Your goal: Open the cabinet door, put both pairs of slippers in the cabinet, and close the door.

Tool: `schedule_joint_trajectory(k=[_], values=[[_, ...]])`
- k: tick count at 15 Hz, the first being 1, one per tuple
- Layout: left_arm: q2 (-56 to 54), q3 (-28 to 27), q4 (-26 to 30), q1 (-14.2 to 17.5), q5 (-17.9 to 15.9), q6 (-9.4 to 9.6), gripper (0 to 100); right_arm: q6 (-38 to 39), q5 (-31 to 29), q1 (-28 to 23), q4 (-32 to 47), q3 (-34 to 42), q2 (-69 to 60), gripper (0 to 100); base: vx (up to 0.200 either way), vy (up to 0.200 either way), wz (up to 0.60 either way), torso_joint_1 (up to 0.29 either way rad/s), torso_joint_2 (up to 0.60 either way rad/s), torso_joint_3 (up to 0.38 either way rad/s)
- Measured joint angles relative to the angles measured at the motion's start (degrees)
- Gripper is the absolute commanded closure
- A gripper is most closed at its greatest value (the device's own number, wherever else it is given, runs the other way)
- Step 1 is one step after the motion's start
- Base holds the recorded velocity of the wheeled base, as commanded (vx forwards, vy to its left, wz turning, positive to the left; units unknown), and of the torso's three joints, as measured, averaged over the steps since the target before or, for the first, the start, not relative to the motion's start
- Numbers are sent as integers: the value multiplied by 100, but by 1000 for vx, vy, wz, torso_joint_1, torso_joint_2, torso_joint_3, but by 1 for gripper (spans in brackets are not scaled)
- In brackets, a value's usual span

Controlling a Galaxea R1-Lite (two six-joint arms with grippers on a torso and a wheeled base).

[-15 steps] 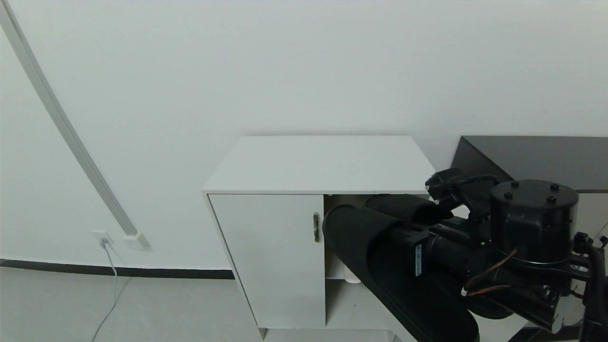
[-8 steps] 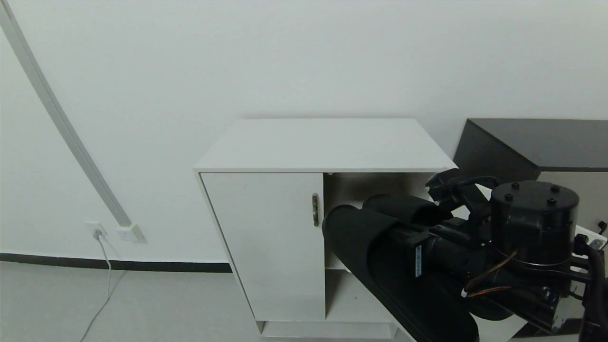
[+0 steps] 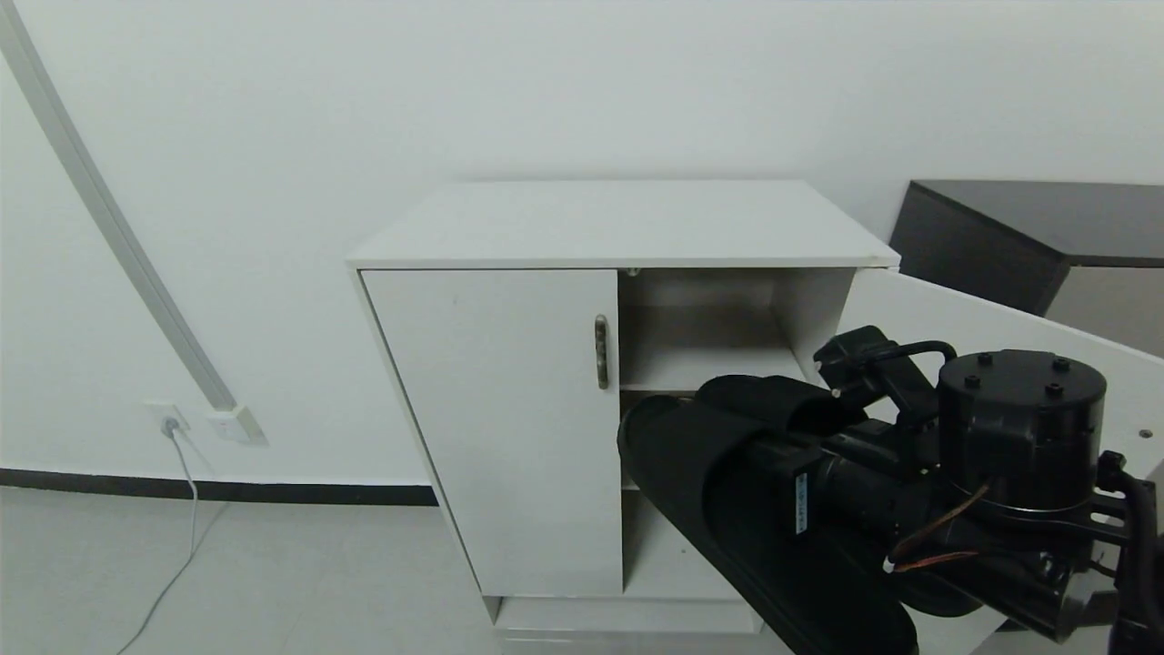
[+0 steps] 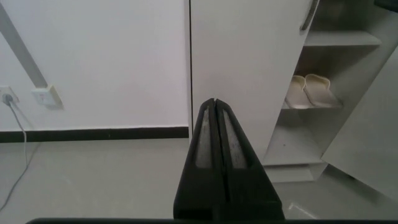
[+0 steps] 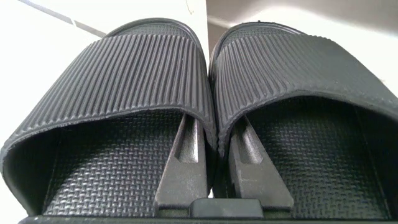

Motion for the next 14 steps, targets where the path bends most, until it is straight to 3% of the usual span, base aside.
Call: schedule_joint_trajectory(k=[8,14], values=[[0,0,0,0,-2,0,100,-38,-2,2,-9,30,4,100,0,0,0,-111,460,347],[0,2,0,0,-2,0,100,-40,-2,11,-9,87,0,100,0,0,0,-21,343,322]])
